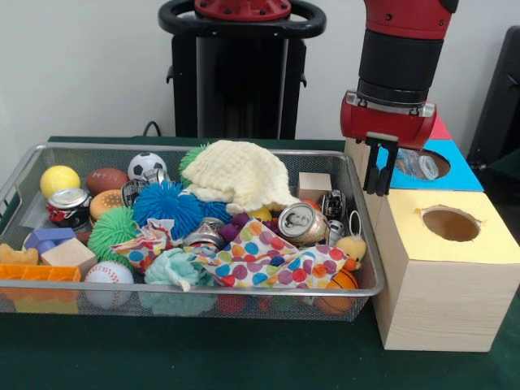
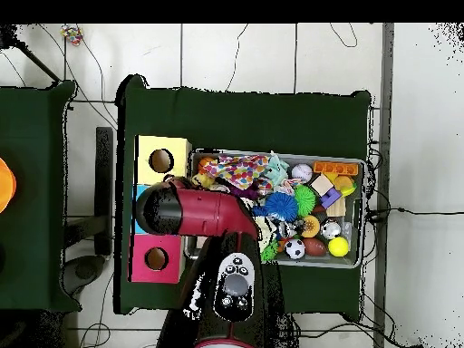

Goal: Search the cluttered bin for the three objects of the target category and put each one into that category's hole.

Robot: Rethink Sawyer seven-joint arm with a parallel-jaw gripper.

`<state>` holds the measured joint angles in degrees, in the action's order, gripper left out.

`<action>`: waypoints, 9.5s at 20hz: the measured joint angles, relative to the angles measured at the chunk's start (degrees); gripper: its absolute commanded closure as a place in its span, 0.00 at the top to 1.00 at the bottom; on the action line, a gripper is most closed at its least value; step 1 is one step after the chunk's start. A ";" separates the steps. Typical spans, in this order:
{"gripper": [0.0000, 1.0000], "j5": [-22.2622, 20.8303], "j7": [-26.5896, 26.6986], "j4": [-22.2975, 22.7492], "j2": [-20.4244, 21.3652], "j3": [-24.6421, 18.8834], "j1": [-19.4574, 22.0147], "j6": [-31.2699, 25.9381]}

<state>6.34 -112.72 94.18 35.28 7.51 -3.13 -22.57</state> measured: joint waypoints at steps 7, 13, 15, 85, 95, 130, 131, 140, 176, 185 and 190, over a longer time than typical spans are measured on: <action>0.00 0.00 0.00 2.04 0.87 0.00 -0.31 0.00; 0.00 0.01 0.00 2.95 1.20 0.12 -1.31 0.03; 0.00 0.01 0.00 3.03 1.20 0.25 -1.89 0.06; 0.00 4.62 0.00 3.54 7.14 3.98 -10.61 -17.84; 0.00 5.78 0.00 -2.49 7.97 3.97 -6.61 -19.04; 0.00 4.85 0.00 -16.81 -3.14 3.87 3.32 -15.60; 0.00 4.72 0.00 -17.17 -3.59 3.87 3.89 -15.12; 0.00 4.18 0.00 -18.42 -6.09 3.36 7.49 -12.42; 0.00 -2.46 0.00 -13.03 -12.86 -4.74 12.44 8.49; 0.00 -2.47 0.00 -9.75 -9.70 -7.10 13.31 8.49; 0.00 -2.47 0.00 -9.25 -8.04 -8.10 13.88 8.49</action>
<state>3.86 -112.72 84.93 27.24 -0.60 10.75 -14.08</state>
